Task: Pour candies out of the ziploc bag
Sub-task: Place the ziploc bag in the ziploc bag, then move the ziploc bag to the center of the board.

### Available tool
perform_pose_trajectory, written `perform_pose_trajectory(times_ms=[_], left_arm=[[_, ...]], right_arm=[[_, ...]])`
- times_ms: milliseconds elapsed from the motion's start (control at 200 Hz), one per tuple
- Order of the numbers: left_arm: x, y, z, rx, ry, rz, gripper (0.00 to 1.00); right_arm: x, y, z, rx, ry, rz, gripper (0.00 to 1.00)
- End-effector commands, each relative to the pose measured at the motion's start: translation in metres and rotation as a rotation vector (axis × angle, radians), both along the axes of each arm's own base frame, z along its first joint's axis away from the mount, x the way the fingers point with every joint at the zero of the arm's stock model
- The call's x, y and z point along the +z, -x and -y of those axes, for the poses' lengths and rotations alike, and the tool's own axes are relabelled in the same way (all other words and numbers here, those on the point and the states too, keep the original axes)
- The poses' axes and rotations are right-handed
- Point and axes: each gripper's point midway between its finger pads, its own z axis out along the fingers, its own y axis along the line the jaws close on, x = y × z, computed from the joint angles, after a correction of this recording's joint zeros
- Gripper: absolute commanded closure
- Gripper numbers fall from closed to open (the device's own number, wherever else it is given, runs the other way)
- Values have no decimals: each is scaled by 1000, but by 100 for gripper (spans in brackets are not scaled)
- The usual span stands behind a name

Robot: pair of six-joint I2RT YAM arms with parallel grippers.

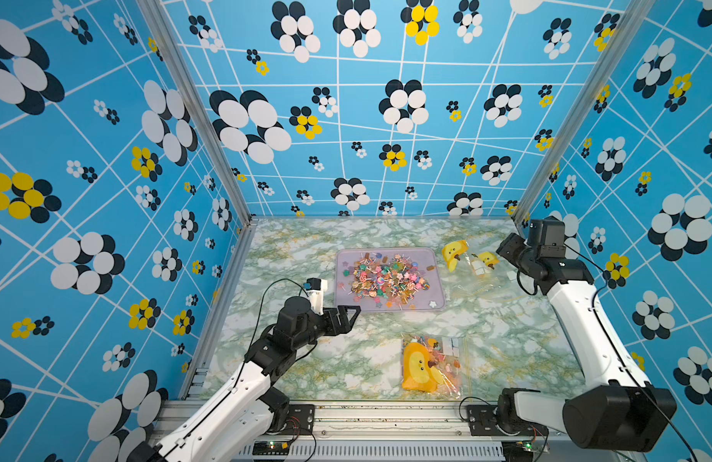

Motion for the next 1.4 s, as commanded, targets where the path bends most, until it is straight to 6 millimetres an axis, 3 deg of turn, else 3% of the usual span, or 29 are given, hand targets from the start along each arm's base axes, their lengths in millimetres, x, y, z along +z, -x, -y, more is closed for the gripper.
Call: perform_pose_trajectory(times_ms=[0, 315, 545, 560, 630, 1049, 1214, 1394], left_arm=[[21, -10, 14, -17, -38, 92, 1], [2, -7, 51, -84, -69, 69, 1], [-7, -12, 64, -103, -72, 56, 0], [-7, -12, 65, -105, -71, 55, 1], [-9, -13, 68, -114, -72, 49, 1], [-11, -15, 72, -113, -55, 45, 1], [-8, -12, 70, -115, -42, 54, 1], [-19, -8, 67, -119, -59, 43, 1]], right_arm=[[-3, 10, -2, 10, 33, 11, 34], [-38, 23, -58, 215, 13, -74, 35], [-95, 59, -63, 196, -79, -157, 35], [-98, 62, -72, 226, -81, -165, 36], [-111, 72, -76, 233, -85, -196, 36], [-146, 129, -85, 252, -77, -293, 36], [-159, 144, -99, 295, -60, -373, 36], [-173, 167, -95, 272, -27, -444, 36]])
